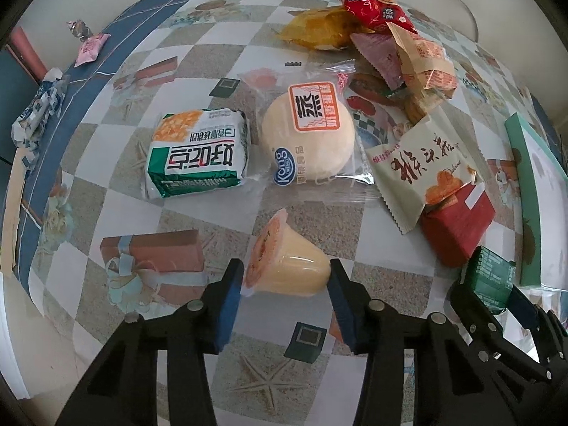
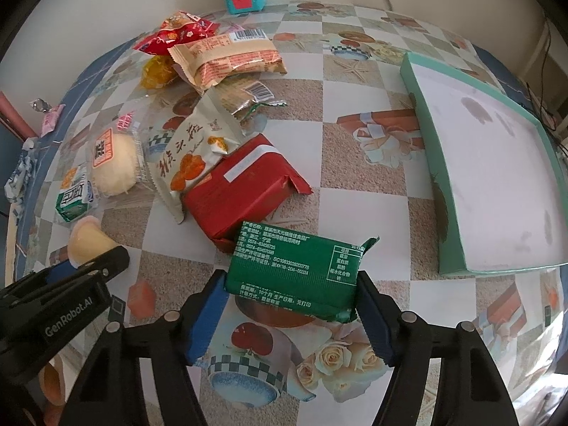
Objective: Organize snacks
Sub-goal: 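Carry jelly cup and green pack over the tray and release both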
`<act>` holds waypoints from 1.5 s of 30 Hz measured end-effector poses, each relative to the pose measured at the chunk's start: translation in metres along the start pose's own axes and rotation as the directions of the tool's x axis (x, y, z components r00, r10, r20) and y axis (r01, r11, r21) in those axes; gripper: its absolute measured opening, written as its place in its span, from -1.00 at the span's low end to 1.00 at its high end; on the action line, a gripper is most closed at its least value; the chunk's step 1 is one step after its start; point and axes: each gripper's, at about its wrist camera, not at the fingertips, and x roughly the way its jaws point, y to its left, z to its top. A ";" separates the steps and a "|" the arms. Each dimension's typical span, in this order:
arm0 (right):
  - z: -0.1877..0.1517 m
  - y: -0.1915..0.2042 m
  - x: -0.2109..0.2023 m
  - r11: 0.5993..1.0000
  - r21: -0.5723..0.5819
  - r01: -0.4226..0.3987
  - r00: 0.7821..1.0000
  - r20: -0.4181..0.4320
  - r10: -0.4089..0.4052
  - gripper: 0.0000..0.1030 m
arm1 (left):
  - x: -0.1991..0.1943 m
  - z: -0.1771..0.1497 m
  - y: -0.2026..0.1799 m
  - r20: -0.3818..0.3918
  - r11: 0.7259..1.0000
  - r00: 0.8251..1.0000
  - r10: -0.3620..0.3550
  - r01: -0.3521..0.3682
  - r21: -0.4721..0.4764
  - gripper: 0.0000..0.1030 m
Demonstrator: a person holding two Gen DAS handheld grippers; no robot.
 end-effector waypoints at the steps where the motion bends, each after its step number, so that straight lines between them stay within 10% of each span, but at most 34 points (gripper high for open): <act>1: -0.001 0.000 -0.001 1.000 0.001 0.000 1.000 0.000 0.000 0.41 | -0.001 0.000 0.002 0.000 1.000 1.000 -0.003 0.003 -0.003 -0.04; 18: 0.010 -0.035 -0.058 0.994 0.103 -0.040 0.986 0.163 0.022 0.39 | -0.062 0.001 -0.001 0.072 1.000 0.997 0.012 -0.012 0.000 -0.04; 31: 0.061 -0.097 -0.080 0.955 0.292 0.052 0.965 0.231 -0.124 0.39 | -0.093 0.054 -0.099 0.116 0.995 0.993 -0.014 0.002 0.104 -0.04; 45: 0.071 -0.226 -0.058 0.819 0.556 0.142 0.953 0.148 -0.265 0.39 | -0.079 0.080 -0.222 0.158 0.967 0.981 -0.116 0.076 0.242 -0.04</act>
